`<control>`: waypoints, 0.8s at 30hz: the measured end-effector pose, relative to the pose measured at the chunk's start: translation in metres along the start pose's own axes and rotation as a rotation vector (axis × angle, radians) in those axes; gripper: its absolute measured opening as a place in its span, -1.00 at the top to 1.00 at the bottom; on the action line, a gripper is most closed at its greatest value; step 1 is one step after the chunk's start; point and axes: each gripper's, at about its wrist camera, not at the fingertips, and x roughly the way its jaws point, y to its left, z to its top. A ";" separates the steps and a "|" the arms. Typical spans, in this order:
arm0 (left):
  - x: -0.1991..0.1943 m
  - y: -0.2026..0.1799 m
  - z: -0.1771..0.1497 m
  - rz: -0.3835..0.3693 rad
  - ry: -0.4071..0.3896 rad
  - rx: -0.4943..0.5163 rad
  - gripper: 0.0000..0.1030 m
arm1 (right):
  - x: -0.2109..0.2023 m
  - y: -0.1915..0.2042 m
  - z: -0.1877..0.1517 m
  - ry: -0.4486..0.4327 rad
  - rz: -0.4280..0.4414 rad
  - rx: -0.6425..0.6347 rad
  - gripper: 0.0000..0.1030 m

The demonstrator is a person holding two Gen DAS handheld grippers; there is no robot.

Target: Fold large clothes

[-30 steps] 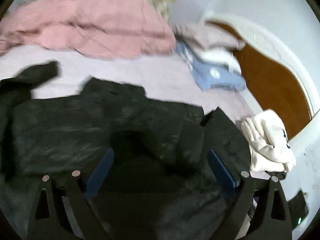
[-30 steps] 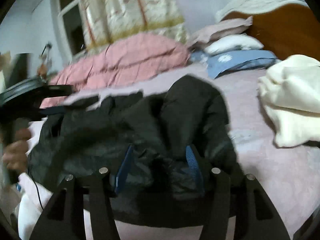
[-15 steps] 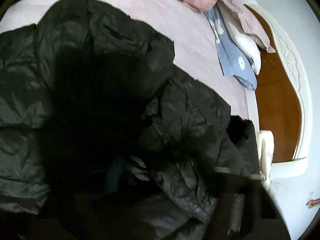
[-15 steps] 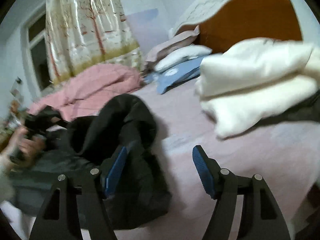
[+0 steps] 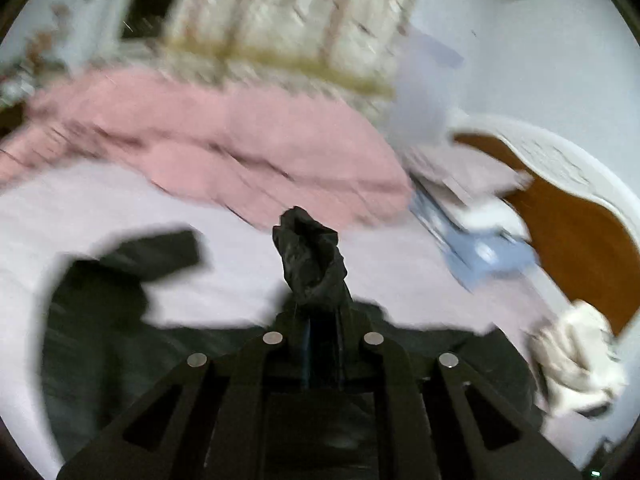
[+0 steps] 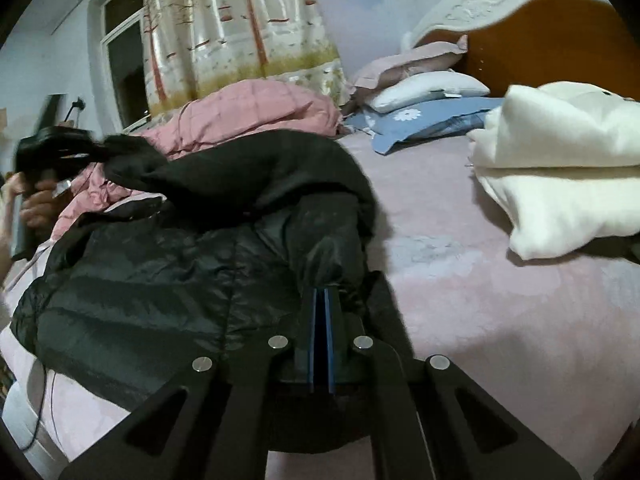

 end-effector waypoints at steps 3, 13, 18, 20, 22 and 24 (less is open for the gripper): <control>-0.016 0.020 0.005 0.141 -0.055 0.057 0.83 | 0.006 -0.005 -0.002 0.034 -0.008 0.027 0.94; 0.040 0.063 -0.052 0.344 0.141 0.190 0.82 | 0.008 -0.006 -0.005 0.048 -0.007 0.013 0.92; 0.042 0.074 -0.073 0.330 0.202 0.141 0.81 | 0.004 -0.005 -0.006 0.034 0.004 0.011 0.81; 0.041 0.078 -0.080 0.333 0.230 0.156 0.80 | 0.005 -0.005 -0.008 0.040 0.003 0.012 0.80; 0.040 0.080 -0.088 0.344 0.255 0.181 0.77 | 0.006 -0.005 -0.009 0.045 0.004 0.008 0.79; 0.038 0.081 -0.096 0.350 0.270 0.178 0.75 | 0.007 -0.004 -0.009 0.048 0.004 0.008 0.79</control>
